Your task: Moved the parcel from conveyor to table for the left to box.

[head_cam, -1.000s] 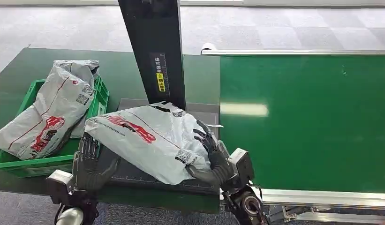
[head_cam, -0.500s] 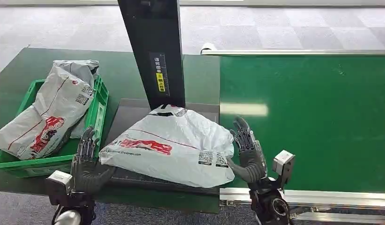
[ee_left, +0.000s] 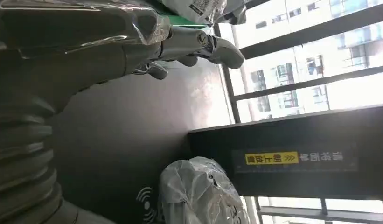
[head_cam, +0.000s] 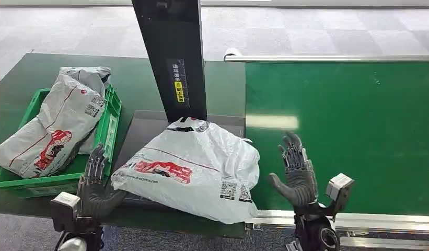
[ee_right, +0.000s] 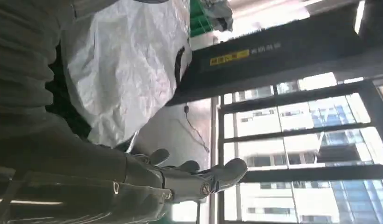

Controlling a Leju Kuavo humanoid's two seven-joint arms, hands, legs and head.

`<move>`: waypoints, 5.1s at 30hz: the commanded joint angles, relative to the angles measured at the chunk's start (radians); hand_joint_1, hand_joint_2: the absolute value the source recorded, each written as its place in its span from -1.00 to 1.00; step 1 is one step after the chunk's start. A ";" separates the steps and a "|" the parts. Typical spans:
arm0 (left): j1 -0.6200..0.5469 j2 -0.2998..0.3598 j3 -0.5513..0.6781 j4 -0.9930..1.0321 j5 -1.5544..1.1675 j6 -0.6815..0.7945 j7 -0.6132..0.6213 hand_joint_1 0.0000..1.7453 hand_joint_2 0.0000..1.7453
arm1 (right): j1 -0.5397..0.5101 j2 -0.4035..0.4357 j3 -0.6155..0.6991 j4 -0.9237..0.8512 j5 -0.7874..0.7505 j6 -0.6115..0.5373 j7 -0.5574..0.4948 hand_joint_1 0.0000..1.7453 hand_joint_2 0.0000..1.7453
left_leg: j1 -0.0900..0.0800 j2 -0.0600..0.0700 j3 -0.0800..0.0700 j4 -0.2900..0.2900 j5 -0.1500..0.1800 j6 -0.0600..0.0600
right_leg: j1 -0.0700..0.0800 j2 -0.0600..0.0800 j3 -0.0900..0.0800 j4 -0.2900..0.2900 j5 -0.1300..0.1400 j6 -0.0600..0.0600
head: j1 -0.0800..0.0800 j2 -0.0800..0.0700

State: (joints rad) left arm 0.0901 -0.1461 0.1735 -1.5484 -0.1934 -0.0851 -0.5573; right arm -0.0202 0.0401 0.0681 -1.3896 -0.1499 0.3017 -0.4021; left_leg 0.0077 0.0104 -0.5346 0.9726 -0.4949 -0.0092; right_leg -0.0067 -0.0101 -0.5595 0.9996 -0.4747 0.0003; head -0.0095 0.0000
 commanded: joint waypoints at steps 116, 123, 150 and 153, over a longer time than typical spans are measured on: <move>-0.893 0.580 0.147 0.350 -0.352 0.498 0.188 1.00 1.00 | -0.075 -0.015 -0.128 0.138 -0.105 -0.105 -0.064 -1.00 1.00 | 0.002 0.001 0.001 -0.001 0.004 -0.001 | 0.002 0.003 0.000 0.000 0.002 -0.001 | 0.000 0.000; -0.824 0.589 0.129 0.467 -0.445 0.564 0.187 0.54 1.00 | -0.089 -0.023 -0.101 0.142 -0.117 -0.125 -0.069 -1.00 1.00 | 0.002 0.000 0.001 -0.002 0.005 -0.001 | 0.002 0.001 0.001 -0.001 0.003 -0.001 | 0.000 0.000; -0.704 0.681 0.285 0.621 -1.006 0.783 0.521 -1.00 1.00 | -0.003 0.068 -0.183 -0.016 -0.034 -0.132 -0.010 -1.00 1.00 | 0.001 0.001 0.000 0.000 0.002 -0.001 | 0.001 0.002 0.000 0.001 0.001 -0.001 | 0.001 0.000; -0.755 0.684 0.334 0.640 -1.054 0.783 0.516 -1.00 1.00 | 0.016 0.059 -0.202 -0.046 -0.034 -0.144 0.000 -1.00 1.00 | 0.002 0.001 -0.001 0.000 0.002 -0.002 | 0.002 0.002 -0.001 0.002 0.001 -0.001 | 0.001 0.000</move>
State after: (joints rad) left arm -0.5782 0.5257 0.3617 -1.0025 -1.1263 0.6844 -0.0644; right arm -0.0321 0.0740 -0.0694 -1.3745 -0.1953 0.1724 -0.4231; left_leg 0.0091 0.0118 -0.5345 0.9724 -0.4925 -0.0107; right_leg -0.0054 -0.0096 -0.5603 1.0009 -0.4741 -0.0004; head -0.0088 0.0000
